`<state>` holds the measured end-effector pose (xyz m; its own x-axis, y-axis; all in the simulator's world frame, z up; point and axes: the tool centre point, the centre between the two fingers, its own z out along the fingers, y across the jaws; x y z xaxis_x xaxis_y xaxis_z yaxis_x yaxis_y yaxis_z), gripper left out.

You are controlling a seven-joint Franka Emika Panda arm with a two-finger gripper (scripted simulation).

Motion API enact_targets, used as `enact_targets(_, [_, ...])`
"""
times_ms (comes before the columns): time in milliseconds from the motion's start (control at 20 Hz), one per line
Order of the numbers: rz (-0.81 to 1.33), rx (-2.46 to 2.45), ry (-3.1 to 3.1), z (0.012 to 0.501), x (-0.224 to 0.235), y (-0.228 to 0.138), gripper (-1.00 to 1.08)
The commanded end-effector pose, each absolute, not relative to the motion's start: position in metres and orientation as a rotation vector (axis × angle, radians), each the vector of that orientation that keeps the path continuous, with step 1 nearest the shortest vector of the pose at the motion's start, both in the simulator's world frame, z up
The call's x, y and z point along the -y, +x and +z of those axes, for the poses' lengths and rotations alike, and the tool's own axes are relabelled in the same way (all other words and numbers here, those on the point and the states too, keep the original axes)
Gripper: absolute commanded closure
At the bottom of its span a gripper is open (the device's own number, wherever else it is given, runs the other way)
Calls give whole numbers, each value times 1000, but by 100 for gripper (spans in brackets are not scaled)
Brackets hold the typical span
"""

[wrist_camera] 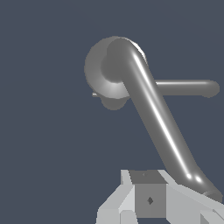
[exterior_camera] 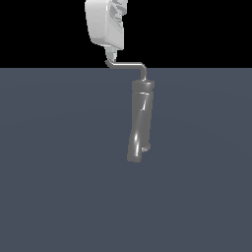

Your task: Turn on the faucet by rotating a designated handle.

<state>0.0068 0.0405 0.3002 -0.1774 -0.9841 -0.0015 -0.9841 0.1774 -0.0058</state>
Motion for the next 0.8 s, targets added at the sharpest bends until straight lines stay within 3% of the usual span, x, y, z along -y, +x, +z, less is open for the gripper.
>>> enact_targets(0, [0,-2406,-2020,300,-45,-3,108])
enact_targets(750, [-4,-2407,-2017,300,-27,-36,108])
